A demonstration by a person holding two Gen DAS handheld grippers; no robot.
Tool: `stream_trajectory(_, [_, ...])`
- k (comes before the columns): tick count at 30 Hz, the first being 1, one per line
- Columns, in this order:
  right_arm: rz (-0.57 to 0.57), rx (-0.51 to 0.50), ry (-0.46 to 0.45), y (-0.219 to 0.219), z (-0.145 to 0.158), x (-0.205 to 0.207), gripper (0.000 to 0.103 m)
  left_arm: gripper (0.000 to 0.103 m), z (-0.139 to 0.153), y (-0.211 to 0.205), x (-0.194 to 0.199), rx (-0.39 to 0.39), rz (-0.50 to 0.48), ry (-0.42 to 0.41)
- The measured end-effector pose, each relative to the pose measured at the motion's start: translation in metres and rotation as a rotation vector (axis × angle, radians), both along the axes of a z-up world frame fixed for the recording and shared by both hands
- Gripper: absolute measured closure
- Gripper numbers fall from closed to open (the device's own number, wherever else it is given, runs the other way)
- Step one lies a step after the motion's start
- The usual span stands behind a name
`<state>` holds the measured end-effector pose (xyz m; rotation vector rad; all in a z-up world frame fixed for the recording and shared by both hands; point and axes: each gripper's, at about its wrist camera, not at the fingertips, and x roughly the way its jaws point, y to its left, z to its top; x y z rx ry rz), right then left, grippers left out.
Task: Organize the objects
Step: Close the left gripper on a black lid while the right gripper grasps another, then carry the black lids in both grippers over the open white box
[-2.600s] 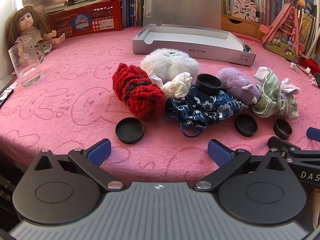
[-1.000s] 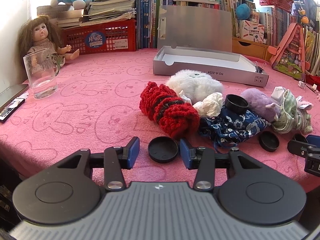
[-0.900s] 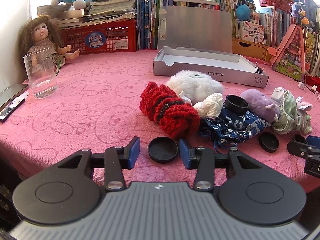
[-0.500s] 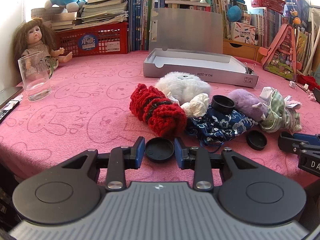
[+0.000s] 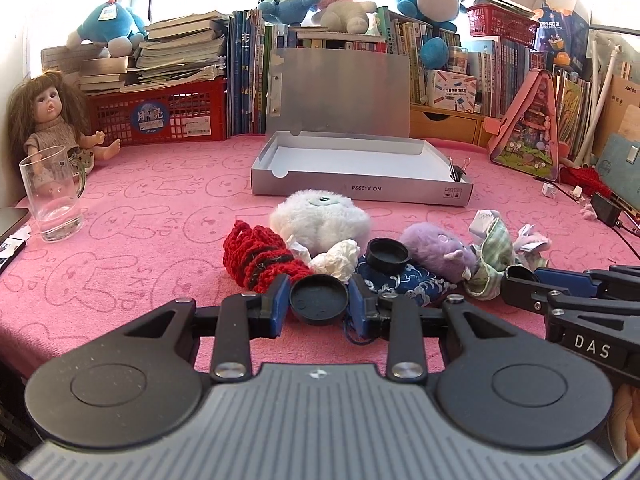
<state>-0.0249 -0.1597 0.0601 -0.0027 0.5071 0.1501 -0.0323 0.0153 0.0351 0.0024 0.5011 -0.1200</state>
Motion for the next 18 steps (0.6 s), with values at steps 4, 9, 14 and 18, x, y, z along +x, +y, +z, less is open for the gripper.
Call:
stream_trajectory(4, [-0.02,0.007,-0.008,-0.003,0.007,0.006,0.066,0.066,0.008,-0.002,0.009,-0.01,-0.009,0.004])
stream_trajectory(9, [-0.05,0.03,-0.008,-0.01,0.015,0.017,0.066,0.066,0.013,-0.004,0.027,-0.009,-0.01,0.015])
stream_trajectory(14, [-0.074,0.033,-0.012,-0.016,0.021,0.028,0.066,0.066,0.018,-0.006,0.046,-0.017,-0.011,0.018])
stream_trajectory(18, [-0.087,0.042,-0.014,-0.02,0.026,0.039,0.066,0.066,0.023,-0.011,0.063,-0.004,-0.011,0.01])
